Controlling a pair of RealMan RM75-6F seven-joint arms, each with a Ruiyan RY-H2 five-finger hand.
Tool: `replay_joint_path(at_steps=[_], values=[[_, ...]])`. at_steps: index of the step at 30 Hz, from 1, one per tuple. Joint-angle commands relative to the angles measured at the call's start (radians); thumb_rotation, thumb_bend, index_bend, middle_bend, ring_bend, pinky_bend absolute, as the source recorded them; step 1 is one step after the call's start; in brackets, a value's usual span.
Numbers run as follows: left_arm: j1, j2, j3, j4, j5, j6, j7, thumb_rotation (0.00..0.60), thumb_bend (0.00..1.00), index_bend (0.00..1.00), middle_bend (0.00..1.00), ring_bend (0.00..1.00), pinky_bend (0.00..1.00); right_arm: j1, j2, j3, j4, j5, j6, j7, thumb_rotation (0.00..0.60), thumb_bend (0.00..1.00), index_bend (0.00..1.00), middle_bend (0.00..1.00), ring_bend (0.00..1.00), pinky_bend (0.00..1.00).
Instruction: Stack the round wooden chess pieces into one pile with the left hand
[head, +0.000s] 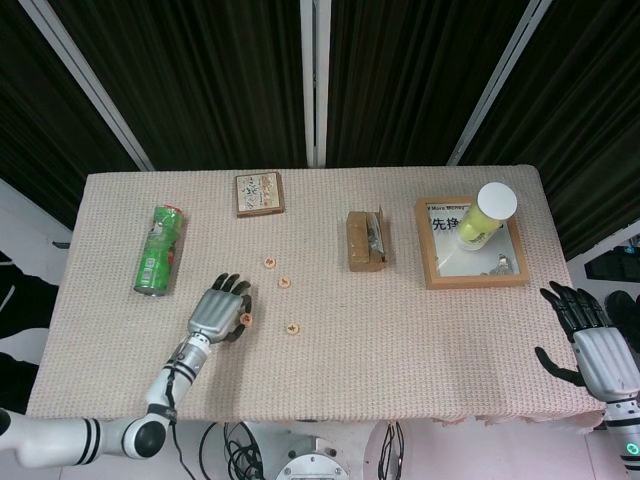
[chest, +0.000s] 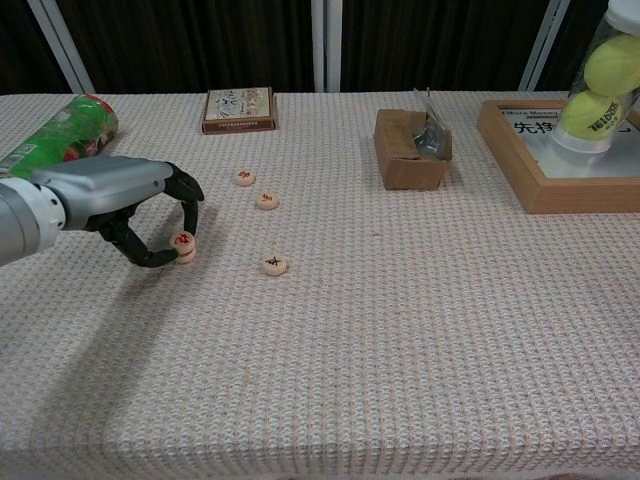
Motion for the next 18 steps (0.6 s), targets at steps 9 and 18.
replay_joint_path(at_steps=[9, 18], values=[[-0.008, -0.001, 0.008, 0.004, -0.012, -0.005, 0.008, 0.6, 0.35, 0.45, 0.14, 0.0, 0.0, -0.001, 0.003, 0.0, -0.002, 0.001, 0.0, 0.002, 0.6, 0.27, 0.0, 0.0, 0.0, 0.0], [-0.009, 0.001, 0.013, -0.001, -0.012, 0.002, 0.007, 0.6, 0.35, 0.4, 0.13, 0.0, 0.0, -0.001, 0.003, 0.0, -0.003, 0.001, 0.0, 0.0, 0.6, 0.27, 0.0, 0.0, 0.0, 0.0]])
